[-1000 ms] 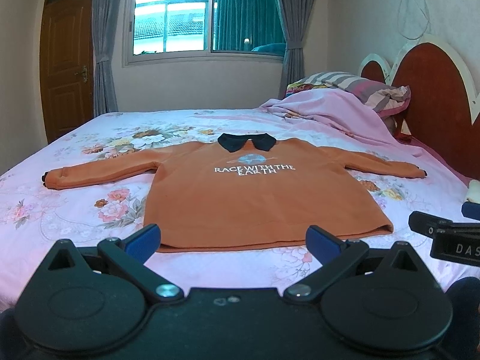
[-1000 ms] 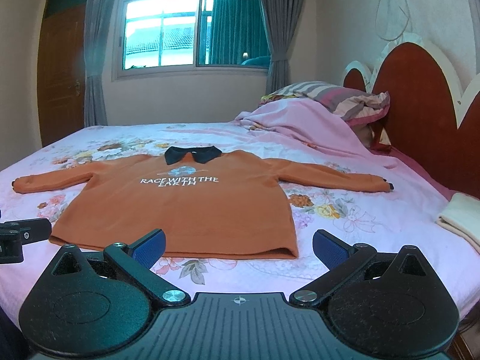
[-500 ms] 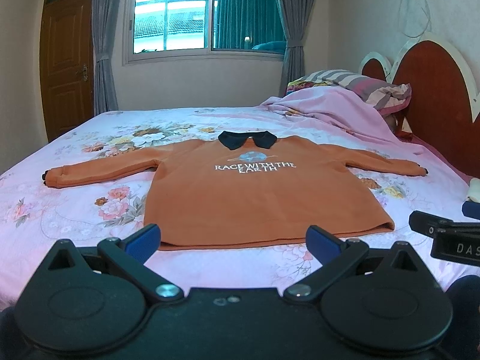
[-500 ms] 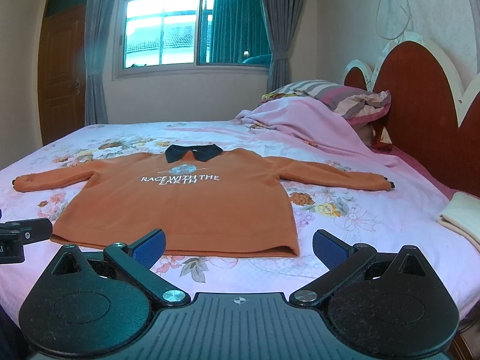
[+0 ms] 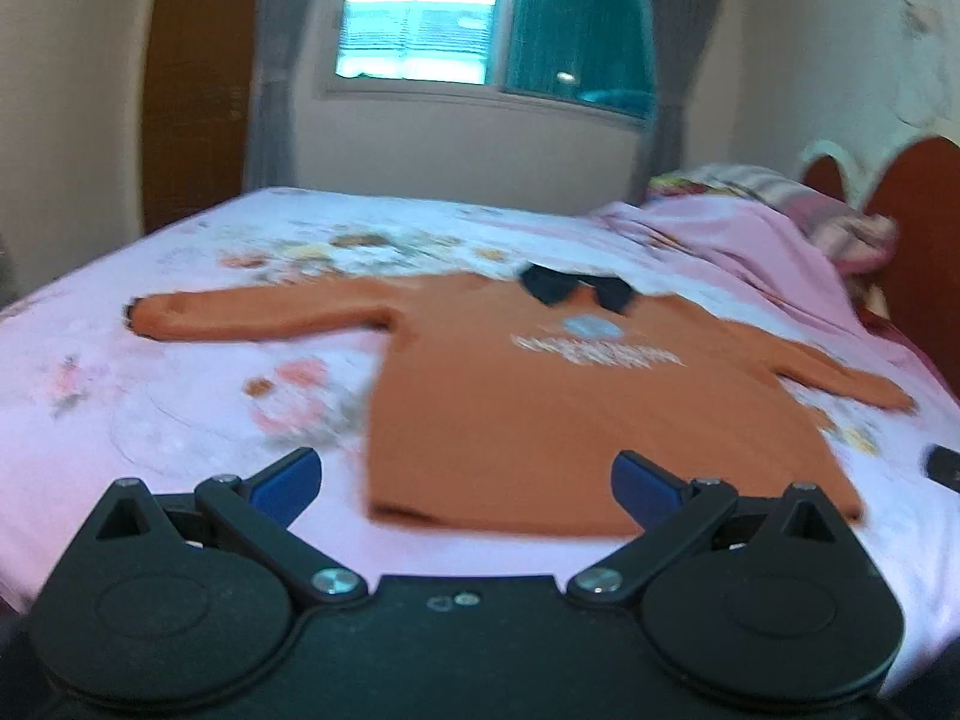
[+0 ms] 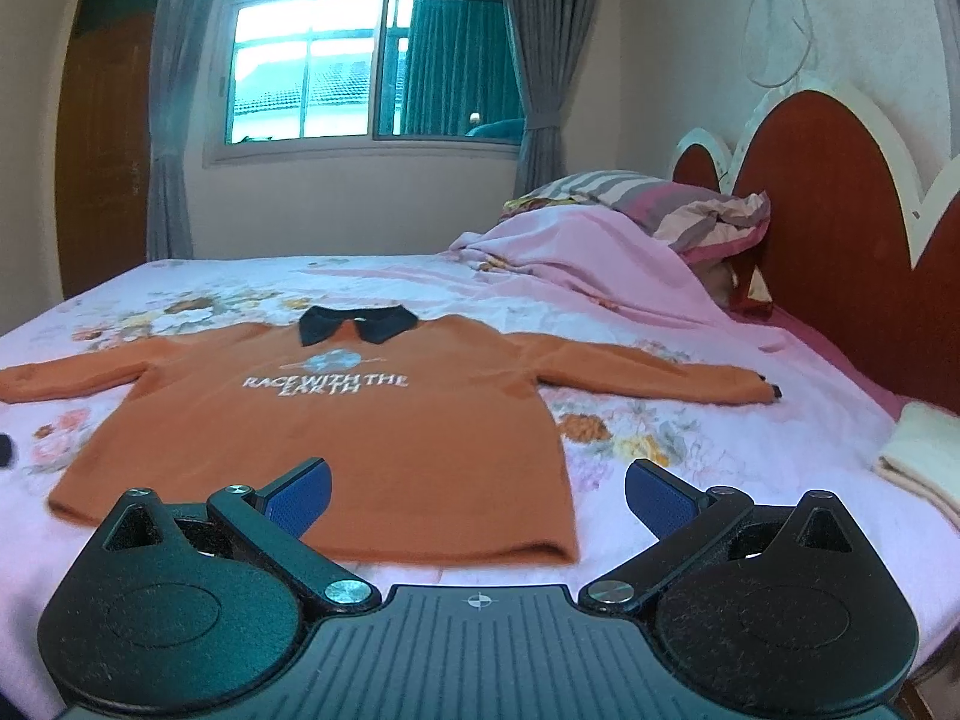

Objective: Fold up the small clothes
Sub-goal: 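Grasp the cuff of the sleeve nearest the left gripper with the left gripper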

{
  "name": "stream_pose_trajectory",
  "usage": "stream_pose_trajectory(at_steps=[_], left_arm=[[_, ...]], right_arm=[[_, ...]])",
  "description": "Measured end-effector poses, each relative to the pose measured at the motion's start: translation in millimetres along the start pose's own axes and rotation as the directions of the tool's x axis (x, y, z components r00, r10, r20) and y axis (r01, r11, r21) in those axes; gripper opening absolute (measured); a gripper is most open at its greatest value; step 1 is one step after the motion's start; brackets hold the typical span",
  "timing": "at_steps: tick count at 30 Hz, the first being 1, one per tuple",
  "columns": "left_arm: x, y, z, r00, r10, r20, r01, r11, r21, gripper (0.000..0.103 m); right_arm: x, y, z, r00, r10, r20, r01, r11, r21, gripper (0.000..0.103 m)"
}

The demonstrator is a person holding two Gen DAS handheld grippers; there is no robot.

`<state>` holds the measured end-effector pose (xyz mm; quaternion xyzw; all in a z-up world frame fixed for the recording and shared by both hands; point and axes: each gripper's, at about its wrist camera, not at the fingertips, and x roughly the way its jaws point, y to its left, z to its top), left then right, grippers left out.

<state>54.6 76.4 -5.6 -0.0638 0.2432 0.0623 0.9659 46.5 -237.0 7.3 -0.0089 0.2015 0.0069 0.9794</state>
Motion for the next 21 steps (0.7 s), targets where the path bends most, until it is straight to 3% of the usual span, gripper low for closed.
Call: stream_pose_trajectory(at_steps=[5,9,11,13,15,16,19,21], left_arm=[[59.7,59.2,21.4,0.998,-0.013,-0.055,0.006,0.992,-0.124,0.102],[118.0,129.4,37.7,0.997,0.049,-0.061,-0.064,0.959,-0.277,0.1],[152.2,174.6,47.5,0.997,0.018,-0.073,-0.045,0.92,-0.39,0.099],[179.7,219.8,53.1,0.999,0.007,-0.053,-0.034,0.856,-0.515,0.099],[206.9,257.1,57.9,0.996,0.056,-0.07,-0.086,0.819,-0.567,0.098],[219.1,272.2,58.7,0.995,0.07,-0.075,-0.101,0.802,-0.589,0.094],[256.2,316.7,57.5,0.985,0.093,-0.144,-0.164,0.752,-0.639,0.03],[275.3,338.7,52.4,0.985,0.07,-0.16,-0.163,0.698,-0.697,0.033]], right_arm=[[41.9,-0.5,16.9,1.0,0.001,0.008,-0.001,1.0,-0.028,0.103],[81.3,-2.3,30.8,1.0,-0.025,-0.004,0.025,0.999,-0.04,0.103],[99.7,-1.6,34.8,0.999,-0.039,-0.012,0.038,0.998,-0.049,0.103],[117.2,-0.4,35.0,0.998,-0.054,-0.024,0.052,0.997,-0.064,0.103],[135.0,-0.7,34.0,0.997,-0.071,-0.039,0.068,0.994,-0.081,0.103],[145.5,-1.8,33.8,0.995,-0.09,-0.052,0.085,0.993,-0.087,0.103],[172.4,-9.8,35.1,0.986,-0.149,-0.078,0.142,0.986,-0.084,0.103],[187.2,-16.7,37.3,0.979,-0.184,-0.091,0.178,0.981,-0.073,0.103]])
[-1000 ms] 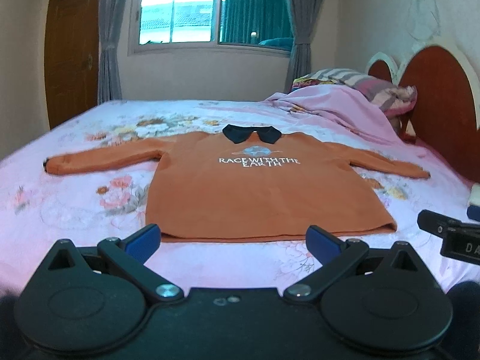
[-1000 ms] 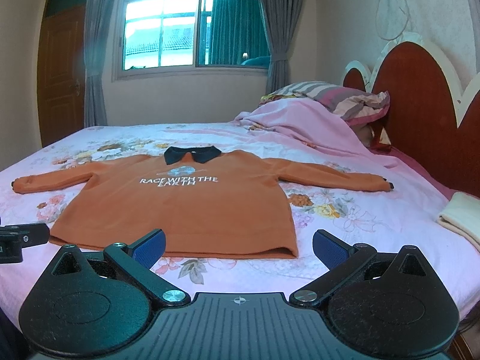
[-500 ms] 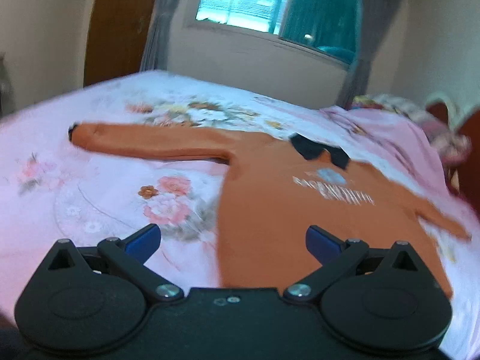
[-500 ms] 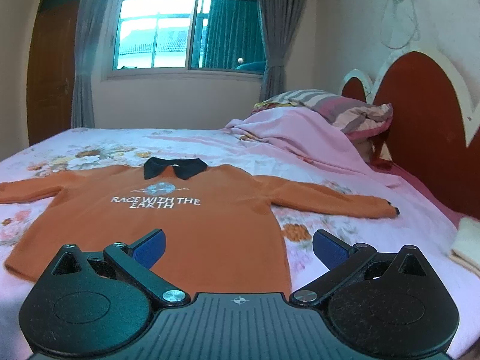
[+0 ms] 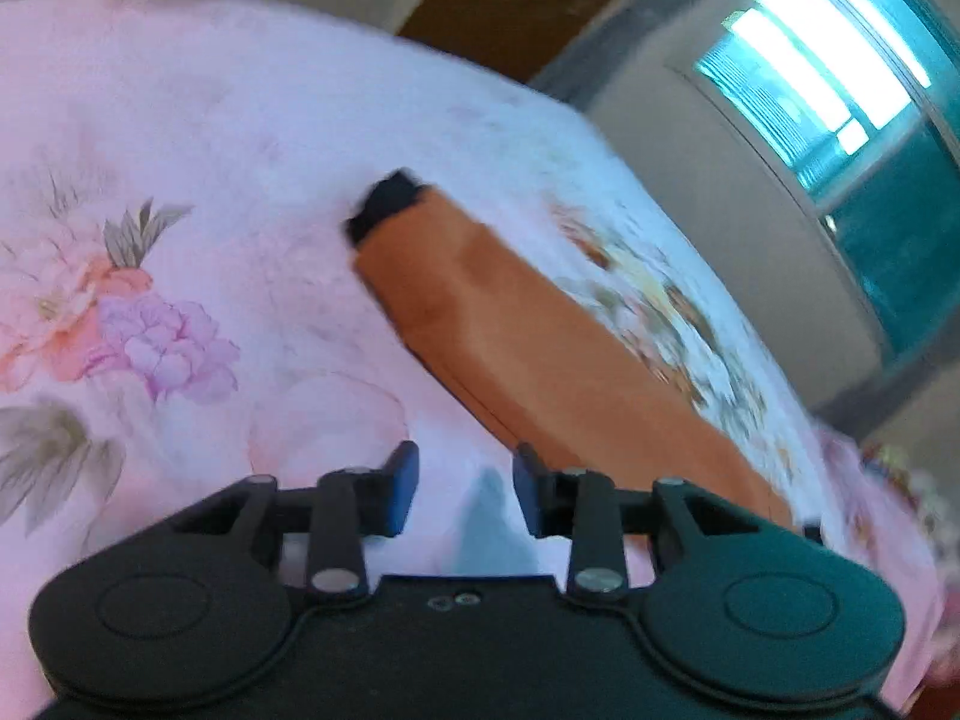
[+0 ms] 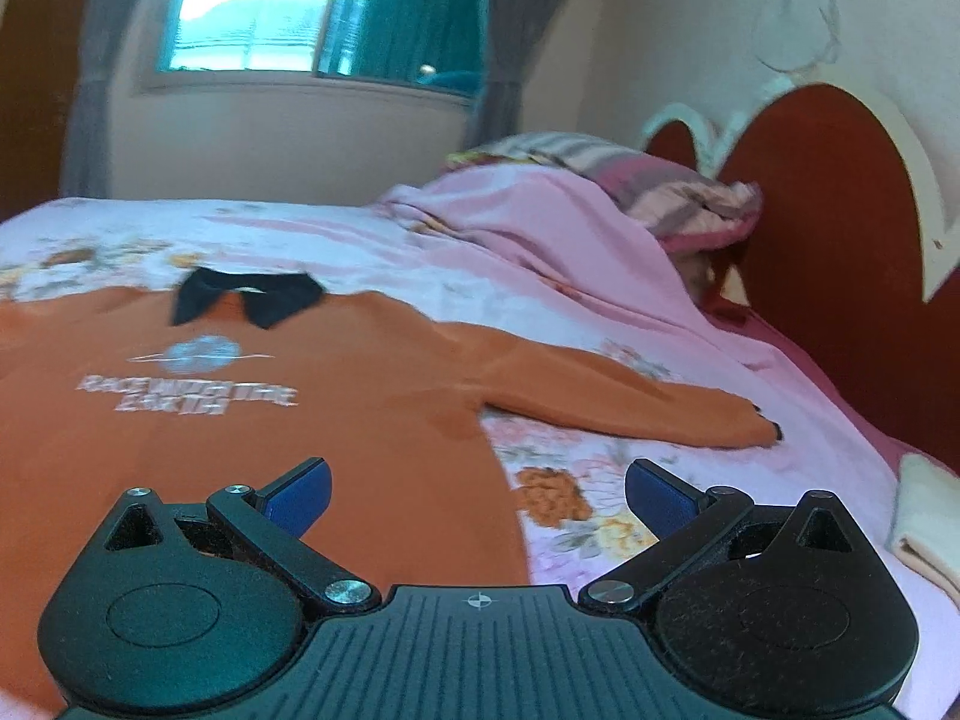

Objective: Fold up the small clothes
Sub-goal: 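Grasp the cuff of the sleeve nearest the left gripper with the left gripper, then carry the sleeve across the sweatshirt body toward the collar and release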

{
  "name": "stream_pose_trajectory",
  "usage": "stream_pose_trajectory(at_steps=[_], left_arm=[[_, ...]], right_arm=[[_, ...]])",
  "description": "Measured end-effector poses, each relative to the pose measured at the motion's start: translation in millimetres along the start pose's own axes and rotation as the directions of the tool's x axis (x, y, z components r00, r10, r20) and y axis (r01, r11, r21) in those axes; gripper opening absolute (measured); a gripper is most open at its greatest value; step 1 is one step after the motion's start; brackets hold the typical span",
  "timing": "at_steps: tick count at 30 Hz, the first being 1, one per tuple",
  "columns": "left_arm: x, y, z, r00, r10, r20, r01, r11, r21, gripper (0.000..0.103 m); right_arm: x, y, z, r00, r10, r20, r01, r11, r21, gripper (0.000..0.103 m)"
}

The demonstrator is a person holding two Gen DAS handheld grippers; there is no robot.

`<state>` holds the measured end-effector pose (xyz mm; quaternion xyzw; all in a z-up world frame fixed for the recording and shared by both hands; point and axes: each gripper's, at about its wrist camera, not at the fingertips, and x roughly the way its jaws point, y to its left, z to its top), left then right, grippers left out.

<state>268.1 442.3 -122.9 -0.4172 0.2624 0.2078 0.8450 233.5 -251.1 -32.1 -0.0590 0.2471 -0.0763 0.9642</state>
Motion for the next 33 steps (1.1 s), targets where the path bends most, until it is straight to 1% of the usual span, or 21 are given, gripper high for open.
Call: stream_pose_trajectory(at_steps=[1,2,3,4,5,6,8,10,12,13,14,15,16,18,19,21,23,25,28,30,33], left_arm=[[7.5,7.8,5.9,1.0,-0.005,0.005,0.006,0.999,-0.033,0.035],[13.9,14.7,13.0,0.999,-0.028,0.02,0.029,0.998,-0.063,0.045],[18.9,20.9,18.6,0.997,-0.068,0.036,0.071,0.993,-0.098,0.052],[21.3,25.8,22.0,0.993,-0.098,0.06,0.105,0.985,-0.136,0.062],[24.2,30.4,25.7,0.99,-0.115,0.085,0.128,0.977,-0.169,0.07],[28.3,34.0,29.5,0.985,-0.135,0.106,0.153,0.969,-0.194,0.072],[34.6,36.7,34.2,0.978,-0.153,0.142,0.181,0.961,-0.209,0.075],[42.8,33.2,35.9,0.978,-0.149,0.146,0.176,0.967,-0.186,0.075],[53.8,24.7,43.9,0.982,-0.134,0.131,0.151,0.979,-0.133,0.071],[58.6,19.5,47.1,0.988,-0.103,0.119,0.114,0.989,-0.094,0.053],[62.3,15.6,49.4,0.993,-0.056,0.104,0.062,0.996,-0.064,0.018],[69.4,17.3,56.1,0.996,-0.032,0.084,0.037,0.998,-0.049,0.018],[72.2,19.7,60.3,0.995,-0.057,0.084,0.062,0.997,-0.054,0.018],[70.6,13.2,65.3,0.995,-0.052,0.082,0.054,0.998,-0.024,0.017],[67.8,9.3,66.4,0.994,-0.057,0.089,0.059,0.998,-0.025,0.016],[56.1,-3.0,68.5,0.986,-0.103,0.128,0.108,0.994,-0.029,0.016],[41.8,-26.3,71.0,0.977,-0.129,0.171,0.13,0.992,0.005,0.016],[28.6,-57.9,72.8,0.965,-0.171,0.198,0.165,0.985,0.045,0.016],[15.3,-125.0,66.8,0.945,-0.258,0.2,0.234,0.963,0.137,0.016],[10.3,-176.3,53.4,0.93,-0.319,0.182,0.284,0.938,0.197,0.016],[8.1,-256.4,10.7,0.905,-0.402,0.136,0.349,0.888,0.301,0.016]], right_arm=[[6.4,-1.4,1.4,1.0,-0.011,-0.008,0.011,1.0,0.008,0.103],[12.1,-2.0,2.5,1.0,-0.018,-0.014,0.018,1.0,0.011,0.103],[15.5,-1.0,3.3,1.0,-0.025,-0.017,0.025,1.0,0.008,0.103],[19.6,0.6,3.3,0.999,-0.029,-0.019,0.029,1.0,0.002,0.103],[23.3,2.3,3.9,0.999,-0.028,-0.022,0.028,1.0,-0.006,0.103],[26.3,4.9,3.4,0.999,-0.026,-0.027,0.026,1.0,-0.015,0.103],[30.3,10.6,2.0,0.999,-0.018,-0.037,0.017,1.0,-0.026,0.103],[33.9,16.6,-0.1,0.999,-0.011,-0.044,0.009,0.999,-0.035,0.103],[36.4,21.5,-1.7,0.999,-0.009,-0.048,0.007,0.999,-0.048,0.103],[38.0,22.9,-2.0,0.999,-0.01,-0.051,0.007,0.999,-0.053,0.103],[40.0,24.0,-2.3,0.998,-0.012,-0.055,0.009,0.998,-0.055,0.103],[41.9,23.7,-2.5,0.998,-0.013,-0.058,0.01,0.998,-0.055,0.103],[43.7,22.5,-2.4,0.998,-0.016,-0.06,0.012,0.998,-0.055,0.103],[47.4,18.8,-1.9,0.998,-0.022,-0.061,0.018,0.998,-0.054,0.103],[49.1,15.7,-1.6,0.998,-0.029,-0.06,0.025,0.998,-0.054,0.103],[52.3,7.7,-1.4,0.998,-0.039,-0.057,0.036,0.998,-0.046,0.103],[57.7,-3.2,-2.3,0.997,-0.053,-0.064,0.052,0.998,-0.03,0.103],[64.7,-17.2,-3.1,0.995,-0.064,-0.081,0.065,0.998,0.004,0.103],[68.2,-37.3,-4.9,0.993,-0.079,-0.087,0.084,0.995,0.053,0.103],[66.9,-47.4,-7.1,0.993,-0.084,-0.082,0.09,0.994,0.065,0.103],[64.6,-60.2,-14.1,0.993,-0.084,-0.08,0.09,0.993,0.076,0.103]])
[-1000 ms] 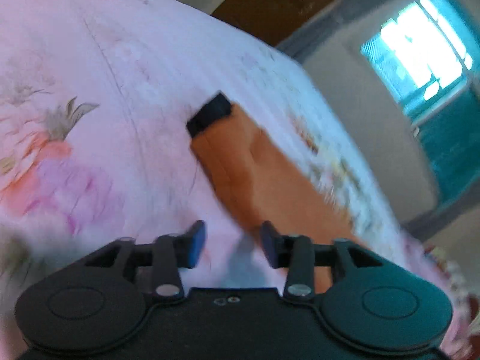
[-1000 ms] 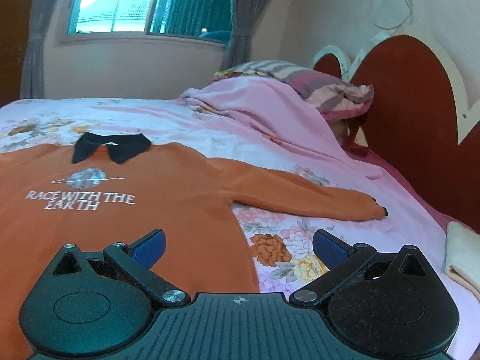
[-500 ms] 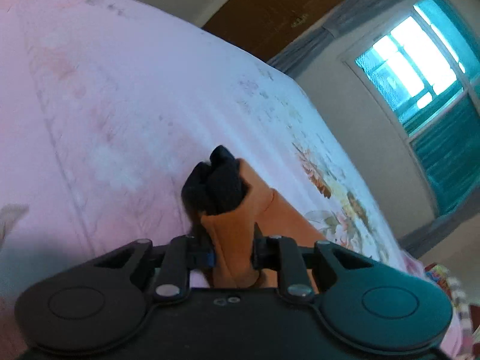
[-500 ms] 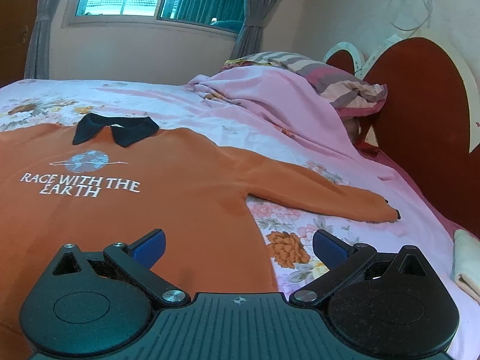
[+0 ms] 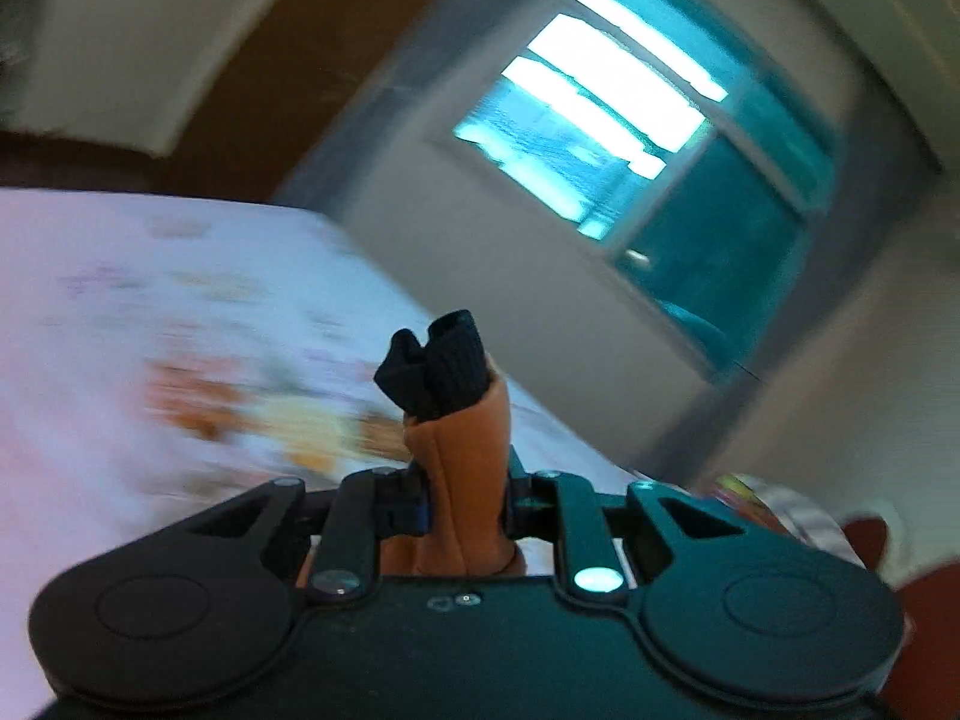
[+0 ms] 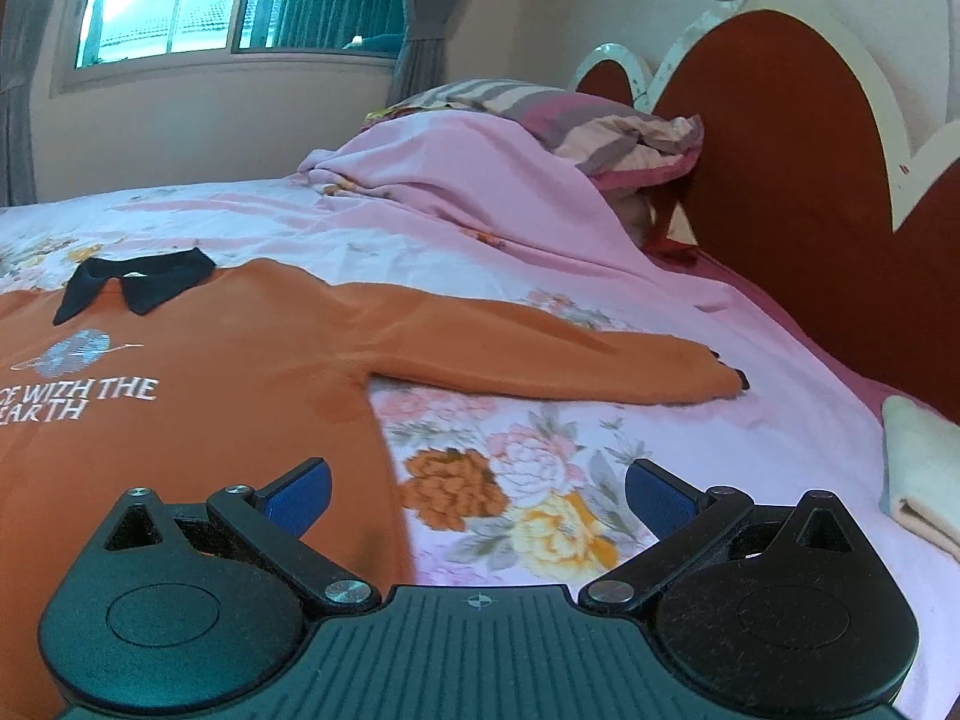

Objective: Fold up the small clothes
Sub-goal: 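Carry the sleeve across the sweatshirt body toward the collar and release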

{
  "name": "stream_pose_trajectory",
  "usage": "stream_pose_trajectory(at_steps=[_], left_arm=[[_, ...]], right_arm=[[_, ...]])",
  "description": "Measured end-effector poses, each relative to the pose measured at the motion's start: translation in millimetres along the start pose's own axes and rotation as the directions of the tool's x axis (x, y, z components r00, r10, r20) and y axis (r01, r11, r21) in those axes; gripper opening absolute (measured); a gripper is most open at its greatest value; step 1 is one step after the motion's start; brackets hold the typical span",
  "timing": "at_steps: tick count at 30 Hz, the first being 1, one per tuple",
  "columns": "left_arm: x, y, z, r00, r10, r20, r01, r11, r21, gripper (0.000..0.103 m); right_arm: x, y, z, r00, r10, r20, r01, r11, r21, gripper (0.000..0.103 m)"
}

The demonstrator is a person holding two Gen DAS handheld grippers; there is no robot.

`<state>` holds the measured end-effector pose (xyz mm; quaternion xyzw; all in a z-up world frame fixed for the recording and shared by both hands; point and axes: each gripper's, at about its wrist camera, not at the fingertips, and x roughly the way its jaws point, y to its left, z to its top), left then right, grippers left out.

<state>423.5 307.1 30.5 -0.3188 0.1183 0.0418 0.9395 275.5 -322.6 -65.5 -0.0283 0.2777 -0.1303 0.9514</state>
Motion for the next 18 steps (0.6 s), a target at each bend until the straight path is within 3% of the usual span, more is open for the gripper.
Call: stream_pose_trajectory(at_steps=[3,7,12,18], left_arm=[[25.9,-72.4,-45.7,0.998,-0.035,-0.05,0.041,0.991,0.125,0.016],[64.3,-149.9,-135.8,0.989,-0.025,-0.145,0.069,0.951,0.302,0.016],[91.2,-183.0,-235.4,0.965,0.02,-0.262,0.098,0.897,0.431,0.017],[105.0,-208.2,-281.8,0.952,0.067,-0.298,0.103,0.848,0.52,0.017]], right_arm=[[2.2,-17.6,-7.9,1.0,0.001,-0.015,0.0,0.999,0.035,0.103],[4.4,-42.5,-18.4,0.999,-0.025,-0.025,0.026,0.999,0.04,0.103],[8.9,-73.7,-29.6,0.998,-0.044,-0.055,0.049,0.995,0.086,0.103],[10.8,-94.3,-40.6,0.995,-0.06,-0.074,0.068,0.992,0.107,0.103]])
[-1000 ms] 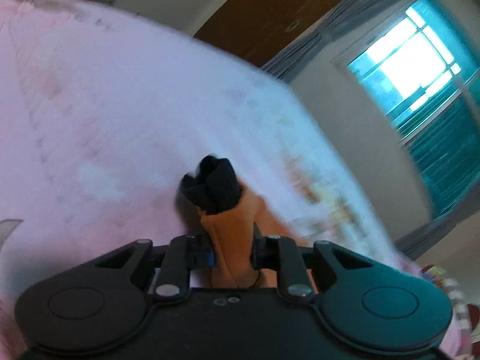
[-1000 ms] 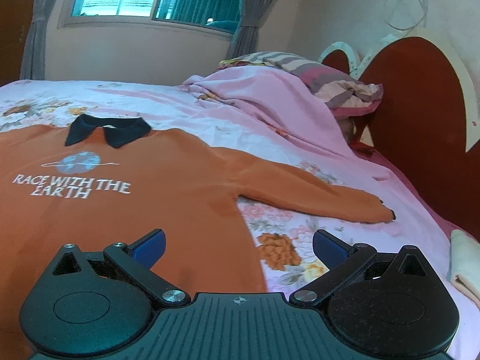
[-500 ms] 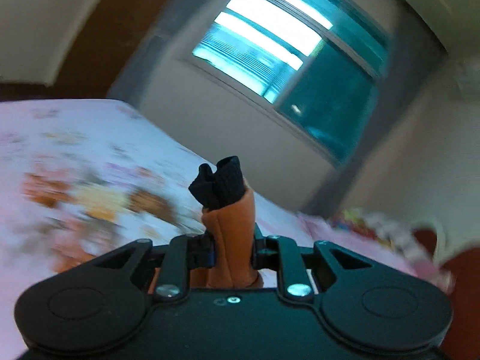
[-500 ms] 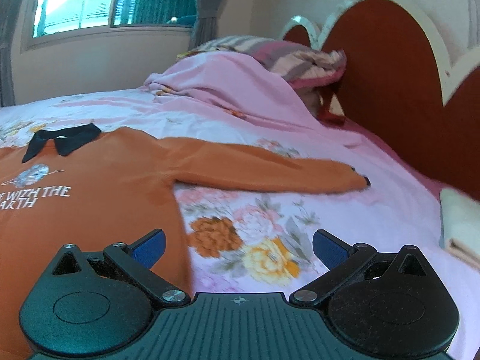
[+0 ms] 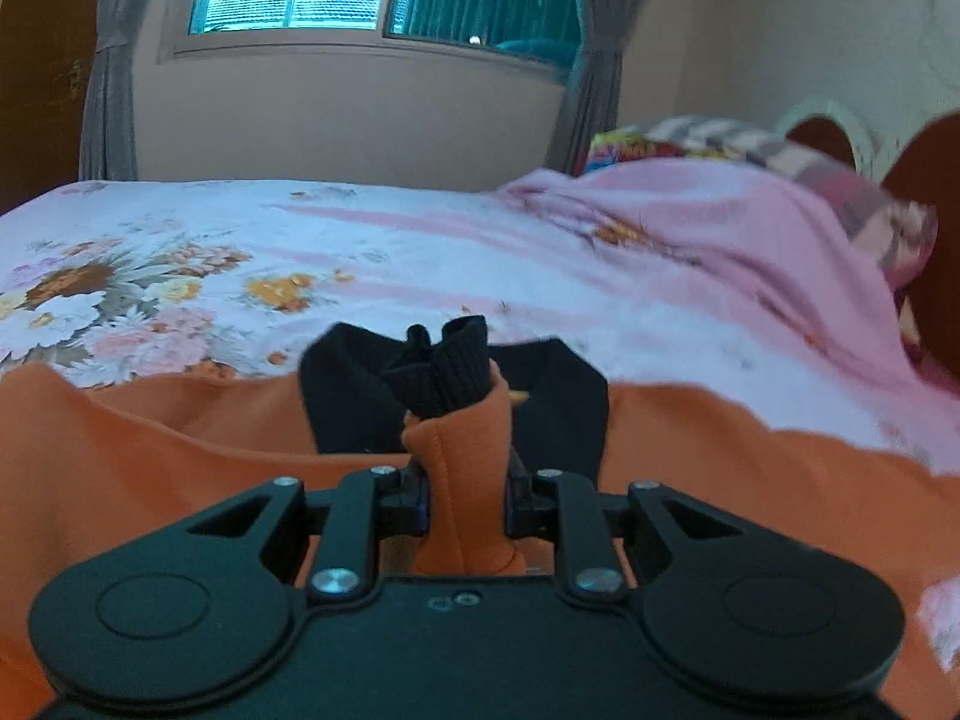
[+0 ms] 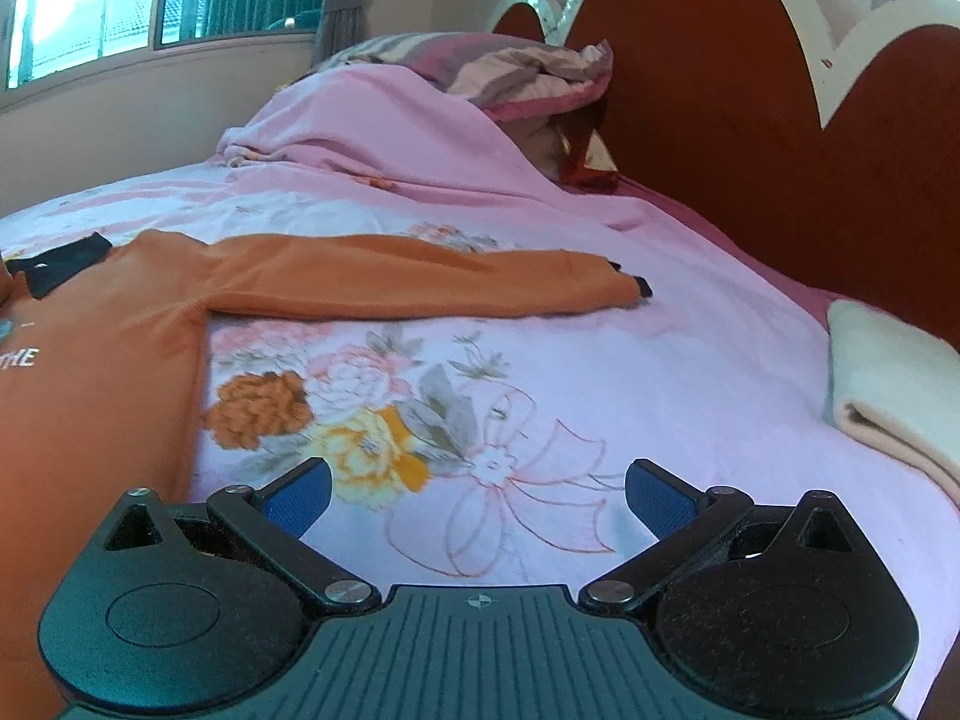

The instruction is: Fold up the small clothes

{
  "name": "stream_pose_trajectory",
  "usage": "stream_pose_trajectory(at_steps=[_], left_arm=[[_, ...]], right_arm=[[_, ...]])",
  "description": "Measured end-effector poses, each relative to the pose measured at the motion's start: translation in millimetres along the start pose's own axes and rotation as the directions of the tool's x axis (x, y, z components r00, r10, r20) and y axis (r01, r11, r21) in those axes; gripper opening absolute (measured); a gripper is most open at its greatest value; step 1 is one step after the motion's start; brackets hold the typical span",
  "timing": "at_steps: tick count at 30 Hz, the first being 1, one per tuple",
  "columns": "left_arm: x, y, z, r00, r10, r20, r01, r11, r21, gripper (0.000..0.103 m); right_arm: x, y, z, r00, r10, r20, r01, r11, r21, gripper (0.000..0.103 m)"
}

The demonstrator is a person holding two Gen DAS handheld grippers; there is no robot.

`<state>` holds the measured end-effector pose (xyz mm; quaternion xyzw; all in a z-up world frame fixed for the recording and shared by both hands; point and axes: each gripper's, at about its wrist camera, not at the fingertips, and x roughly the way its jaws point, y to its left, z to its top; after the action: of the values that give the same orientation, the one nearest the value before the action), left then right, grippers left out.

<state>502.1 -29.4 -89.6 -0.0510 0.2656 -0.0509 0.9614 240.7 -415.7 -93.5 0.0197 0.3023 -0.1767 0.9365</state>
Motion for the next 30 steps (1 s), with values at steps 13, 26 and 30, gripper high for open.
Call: stream_pose_trajectory(at_steps=[13,26,30], left_arm=[[-5.5,-47.0,-29.8,0.992,-0.115,-0.061,0.126,0.965,0.232,0.082],[-143.5,96.2,-73.8,0.976,0.209,0.052,-0.213,0.974,0.079,0.082],[-158.6,125.9,-81.8,0.956,0.289,0.038,-0.291,0.956,0.039,0.082]], right_arm=[[-1.6,-0.5,-10.5,1.0,0.003,-0.02,-0.003,1.0,0.001,0.103],[-5.7,48.1,21.3,0.989,0.138,0.054,-0.14,0.989,0.043,0.103],[8.2,94.2,47.8,0.969,0.23,0.088,-0.236,0.969,0.072,0.103]])
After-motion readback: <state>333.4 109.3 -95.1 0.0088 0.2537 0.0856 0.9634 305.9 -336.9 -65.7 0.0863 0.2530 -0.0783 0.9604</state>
